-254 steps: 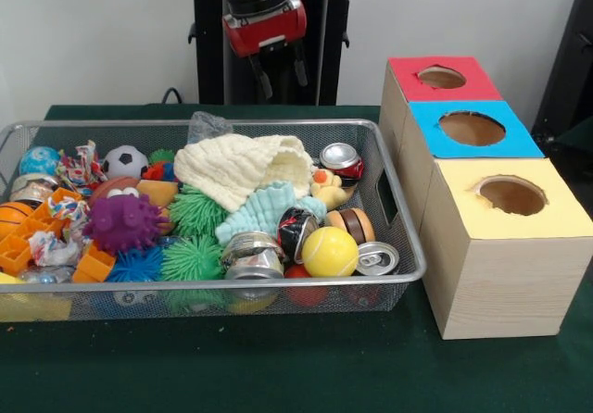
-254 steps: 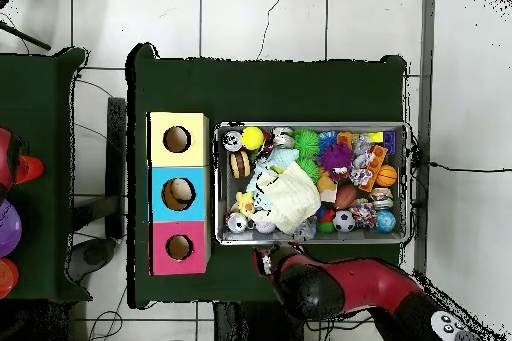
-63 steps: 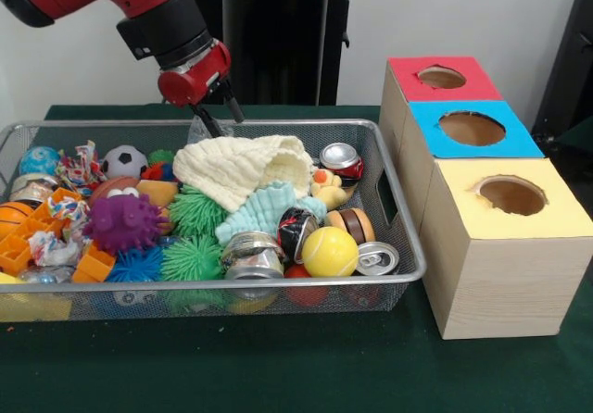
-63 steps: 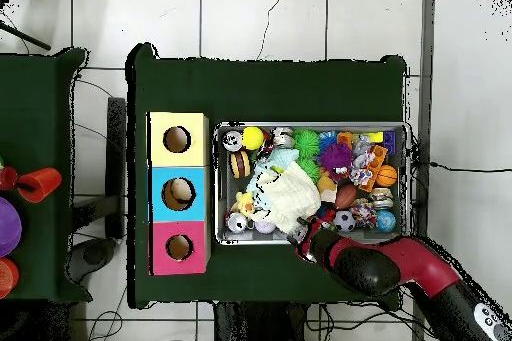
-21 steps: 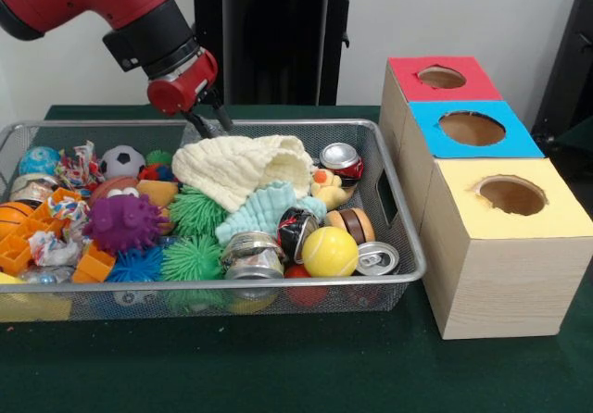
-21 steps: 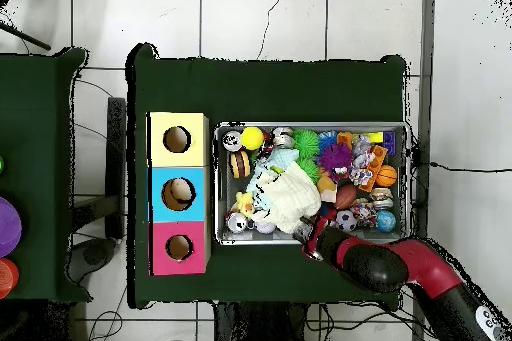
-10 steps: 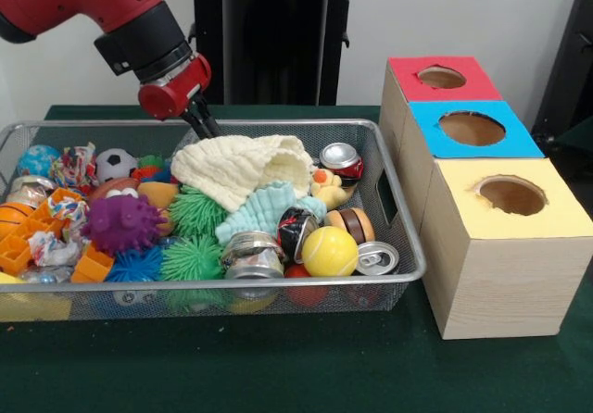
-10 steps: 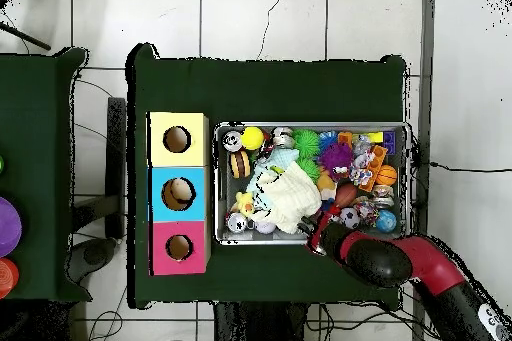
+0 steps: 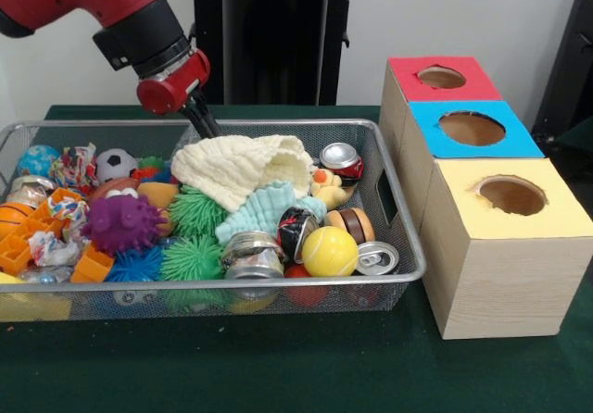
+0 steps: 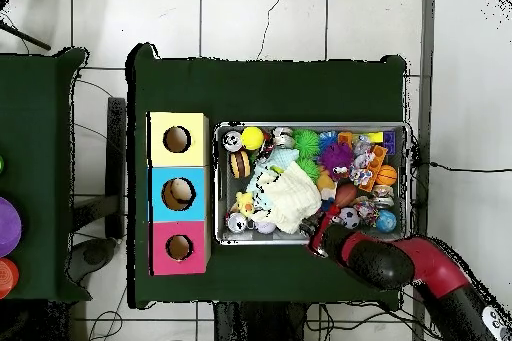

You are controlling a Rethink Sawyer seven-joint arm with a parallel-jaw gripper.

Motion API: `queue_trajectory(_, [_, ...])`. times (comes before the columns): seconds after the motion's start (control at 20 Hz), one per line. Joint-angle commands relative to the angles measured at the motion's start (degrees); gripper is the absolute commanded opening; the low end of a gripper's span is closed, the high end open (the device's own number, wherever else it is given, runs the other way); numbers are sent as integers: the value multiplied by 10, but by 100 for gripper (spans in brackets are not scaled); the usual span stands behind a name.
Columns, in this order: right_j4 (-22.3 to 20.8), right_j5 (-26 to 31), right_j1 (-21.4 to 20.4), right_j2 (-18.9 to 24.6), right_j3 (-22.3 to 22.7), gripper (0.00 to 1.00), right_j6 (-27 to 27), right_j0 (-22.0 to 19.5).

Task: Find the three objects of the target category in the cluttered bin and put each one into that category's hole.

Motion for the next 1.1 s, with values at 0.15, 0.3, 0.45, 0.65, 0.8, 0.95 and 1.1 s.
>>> queue_trajectory(0.15, [75,20,-138,35,83,0,72,22])
queue_trajectory(0.3, [107,15,-166,45,97,0,84,30])
queue_trajectory(0.45, [144,13,-197,58,114,0,96,35])
queue_trajectory(0.65, [170,-2,-219,60,125,0,100,47])
queue_trajectory(0.8, [176,-19,-227,49,126,0,105,65])
queue_trajectory(0.95, [173,-37,-222,26,124,0,109,78])
queue_trajectory(1.1, [152,-45,-205,-7,109,0,104,92])
